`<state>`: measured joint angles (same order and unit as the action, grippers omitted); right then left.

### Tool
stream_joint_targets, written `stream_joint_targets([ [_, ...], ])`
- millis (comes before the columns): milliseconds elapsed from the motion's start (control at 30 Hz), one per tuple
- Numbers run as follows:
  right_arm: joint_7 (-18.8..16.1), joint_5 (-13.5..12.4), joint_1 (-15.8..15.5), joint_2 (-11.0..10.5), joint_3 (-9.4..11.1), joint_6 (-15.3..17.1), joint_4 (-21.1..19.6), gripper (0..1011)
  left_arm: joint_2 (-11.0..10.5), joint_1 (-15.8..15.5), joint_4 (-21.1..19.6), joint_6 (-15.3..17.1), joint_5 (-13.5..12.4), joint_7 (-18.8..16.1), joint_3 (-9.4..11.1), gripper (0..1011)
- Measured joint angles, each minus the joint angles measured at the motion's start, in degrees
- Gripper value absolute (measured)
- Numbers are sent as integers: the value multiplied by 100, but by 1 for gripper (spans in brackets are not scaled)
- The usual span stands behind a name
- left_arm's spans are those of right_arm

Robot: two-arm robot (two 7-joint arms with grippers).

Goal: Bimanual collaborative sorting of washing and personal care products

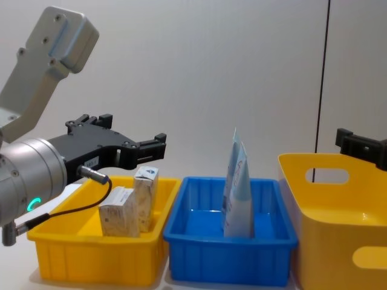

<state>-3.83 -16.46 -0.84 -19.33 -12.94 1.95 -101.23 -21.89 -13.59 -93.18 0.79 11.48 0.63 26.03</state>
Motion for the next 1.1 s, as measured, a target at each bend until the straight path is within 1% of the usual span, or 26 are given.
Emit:
stream_joint_targets([
  [1100, 0, 0, 0, 0, 0, 0, 0, 1000, 0, 0, 0, 0, 0, 0, 0, 1002],
])
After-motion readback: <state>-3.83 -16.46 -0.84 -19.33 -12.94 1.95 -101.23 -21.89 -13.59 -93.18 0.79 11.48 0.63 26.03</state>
